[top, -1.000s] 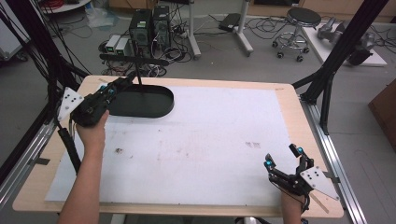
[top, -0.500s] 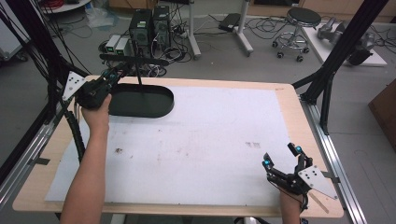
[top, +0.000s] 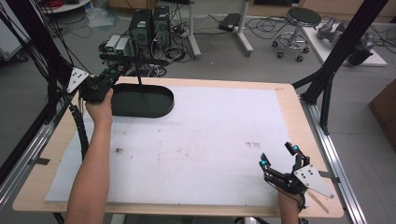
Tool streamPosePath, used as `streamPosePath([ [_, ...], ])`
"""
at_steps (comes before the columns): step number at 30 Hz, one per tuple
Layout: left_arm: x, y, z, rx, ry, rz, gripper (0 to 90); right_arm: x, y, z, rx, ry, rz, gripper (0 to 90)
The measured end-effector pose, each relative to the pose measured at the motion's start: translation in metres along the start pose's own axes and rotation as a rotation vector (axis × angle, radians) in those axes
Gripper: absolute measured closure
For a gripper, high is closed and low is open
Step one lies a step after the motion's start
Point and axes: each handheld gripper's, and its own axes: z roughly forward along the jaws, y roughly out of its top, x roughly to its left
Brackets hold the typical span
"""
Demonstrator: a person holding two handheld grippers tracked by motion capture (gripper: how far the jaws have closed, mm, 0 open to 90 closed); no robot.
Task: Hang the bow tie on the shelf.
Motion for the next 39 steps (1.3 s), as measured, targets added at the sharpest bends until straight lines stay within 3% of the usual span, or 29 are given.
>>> streamPosePath([
  [8, 0.011, -0.001, 0.016, 0.018, 0.026, -0.009, 88.5, 0.006, 0.0, 0.003, 0.014, 0.009, -0.03, 10.5],
  [14, 0.017, -0.009, 0.02, 0.038, 0.063, -0.018, 88.5, 0.011, 0.001, 0.006, 0.014, 0.022, -0.059, 10.5],
  [22, 0.023, -0.014, 0.023, 0.029, 0.094, -0.031, 88.5, 0.018, 0.002, 0.01, 0.022, 0.039, -0.095, 10.5],
  [39, 0.032, -0.022, 0.029, 0.095, 0.133, -0.016, 88.1, 0.024, 0.004, 0.011, 0.018, 0.054, -0.103, 10.5],
])
